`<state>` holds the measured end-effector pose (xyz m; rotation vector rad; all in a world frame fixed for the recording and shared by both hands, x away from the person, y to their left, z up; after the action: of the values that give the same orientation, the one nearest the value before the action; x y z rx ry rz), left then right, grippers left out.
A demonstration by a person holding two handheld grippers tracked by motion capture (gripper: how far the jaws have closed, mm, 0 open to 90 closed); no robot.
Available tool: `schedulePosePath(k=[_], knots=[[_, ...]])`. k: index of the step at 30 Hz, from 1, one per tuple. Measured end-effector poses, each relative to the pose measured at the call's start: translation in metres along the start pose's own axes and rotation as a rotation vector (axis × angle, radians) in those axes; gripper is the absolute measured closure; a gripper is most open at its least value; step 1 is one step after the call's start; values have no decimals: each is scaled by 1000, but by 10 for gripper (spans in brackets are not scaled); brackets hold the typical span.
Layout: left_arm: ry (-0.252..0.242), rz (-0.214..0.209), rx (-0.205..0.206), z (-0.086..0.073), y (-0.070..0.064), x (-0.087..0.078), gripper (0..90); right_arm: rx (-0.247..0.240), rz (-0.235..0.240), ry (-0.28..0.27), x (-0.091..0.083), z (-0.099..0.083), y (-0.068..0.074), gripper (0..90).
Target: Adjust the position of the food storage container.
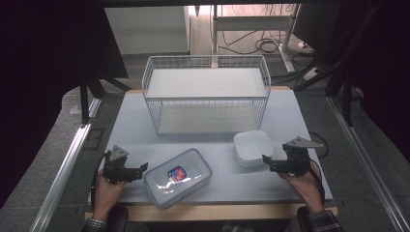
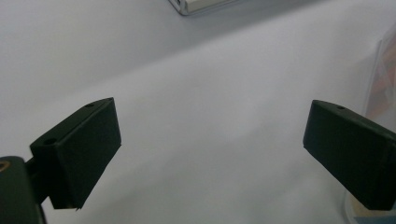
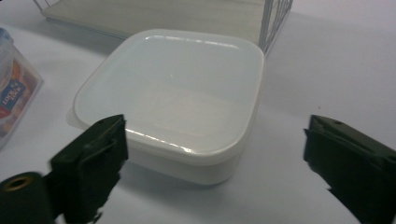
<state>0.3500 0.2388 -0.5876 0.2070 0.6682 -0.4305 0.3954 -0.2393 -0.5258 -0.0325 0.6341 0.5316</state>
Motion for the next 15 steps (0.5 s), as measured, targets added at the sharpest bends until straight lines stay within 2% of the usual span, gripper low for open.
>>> schedulePosePath(k=[5,9,13,15], knots=[[-3,-3,-2,0,-1,0,40,-28,22,3,-1,9,11,357],[-3,1,-3,1,0,0,38,-69,88,46,5,13,26,580],[-5,2,-4,1,1,0,38,-116,145,85,15,17,43,744],[-7,7,-4,1,1,0,38,-144,150,100,21,20,50,820]])
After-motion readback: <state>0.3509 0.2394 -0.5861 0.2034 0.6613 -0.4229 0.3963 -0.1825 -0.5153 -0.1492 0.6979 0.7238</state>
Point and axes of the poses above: each handheld gripper's, and its own axes: x roughly forward along the jaws, z roughly out of its top, y roughly to its left, the point moved 9 cm from there along x, roughly forward along the jaws, and after that the axes turned 6 degrees about x, right-handed, at the moved point
